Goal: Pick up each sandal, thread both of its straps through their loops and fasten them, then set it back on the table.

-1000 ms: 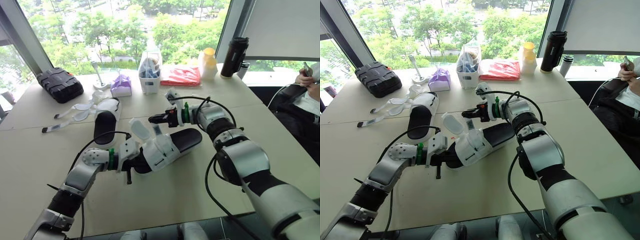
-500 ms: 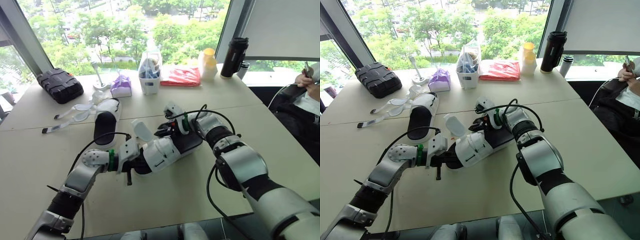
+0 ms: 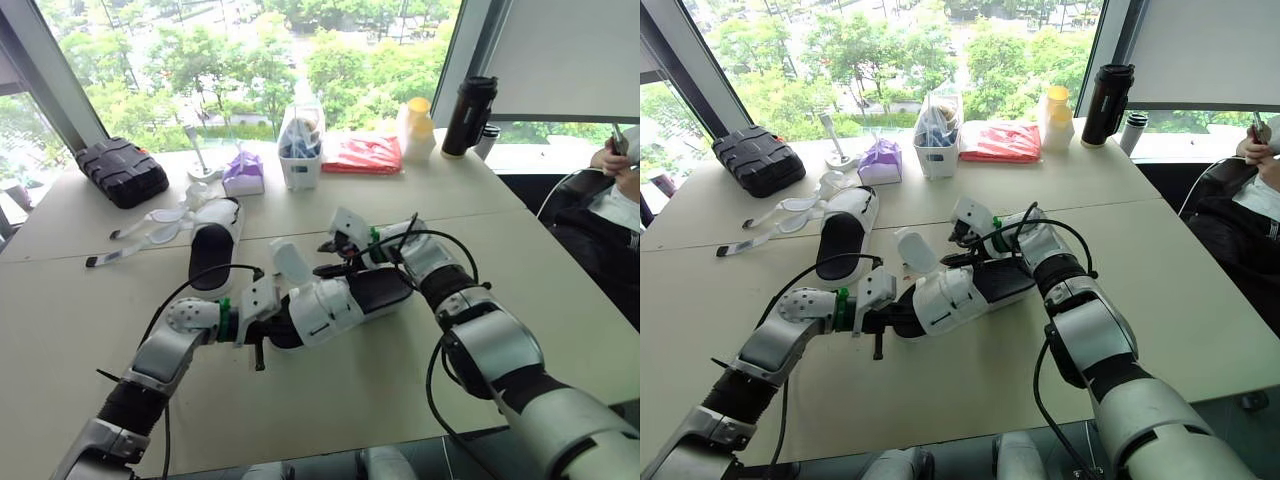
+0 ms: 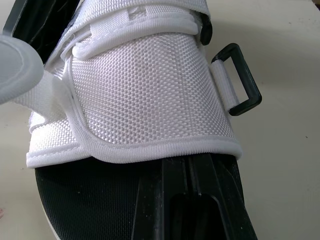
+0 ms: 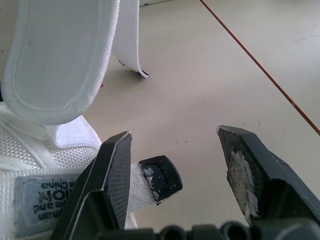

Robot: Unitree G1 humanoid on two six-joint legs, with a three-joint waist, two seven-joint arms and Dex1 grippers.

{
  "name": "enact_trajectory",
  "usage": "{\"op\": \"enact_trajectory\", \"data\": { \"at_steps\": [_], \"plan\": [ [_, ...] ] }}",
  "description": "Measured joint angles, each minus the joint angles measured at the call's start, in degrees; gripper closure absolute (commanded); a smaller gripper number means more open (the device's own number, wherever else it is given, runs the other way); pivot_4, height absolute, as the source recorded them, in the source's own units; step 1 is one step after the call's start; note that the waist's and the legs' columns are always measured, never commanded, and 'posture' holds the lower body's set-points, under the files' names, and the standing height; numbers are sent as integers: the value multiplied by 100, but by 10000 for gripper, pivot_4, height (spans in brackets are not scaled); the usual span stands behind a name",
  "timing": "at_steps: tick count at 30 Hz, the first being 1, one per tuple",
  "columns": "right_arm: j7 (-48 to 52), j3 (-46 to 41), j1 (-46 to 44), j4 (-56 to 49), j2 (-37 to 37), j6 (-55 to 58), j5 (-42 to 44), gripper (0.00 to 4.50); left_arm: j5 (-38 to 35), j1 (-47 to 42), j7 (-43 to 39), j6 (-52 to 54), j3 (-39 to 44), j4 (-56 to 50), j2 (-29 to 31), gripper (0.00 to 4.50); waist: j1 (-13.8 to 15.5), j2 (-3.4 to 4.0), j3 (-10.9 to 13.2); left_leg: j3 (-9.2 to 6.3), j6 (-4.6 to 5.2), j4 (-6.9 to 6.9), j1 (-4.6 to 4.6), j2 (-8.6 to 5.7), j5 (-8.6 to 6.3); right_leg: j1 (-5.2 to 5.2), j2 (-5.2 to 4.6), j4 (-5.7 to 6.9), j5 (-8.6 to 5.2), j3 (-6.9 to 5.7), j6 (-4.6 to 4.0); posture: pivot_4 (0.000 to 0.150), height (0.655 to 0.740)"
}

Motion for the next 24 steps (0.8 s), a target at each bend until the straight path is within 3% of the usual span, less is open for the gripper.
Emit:
{"op": "enact_trajectory", "data": {
  "at_steps": [11,19,24],
  "plan": [
    [-28,-51,851,-1767,-298,1161,104,15431,-2,-91,-51,-80,26,202,7,45000,-11,2,-19,1,0,1,5,3,0,0,4,4,0,0,0,1500,7400],
    [-550,-202,682,-1319,-321,1267,236,15431,-2,-105,-32,-80,35,237,4,45000,-14,4,-16,3,-1,5,7,5,1,2,6,12,1,0,0,1500,7400],
    [-348,-928,-104,-1113,-657,2488,934,15431,-2,-118,-32,-80,35,245,-11,45000,-9,9,-12,1,-1,9,0,5,1,-3,5,13,1,0,-1,1500,7400]
  ]
}}
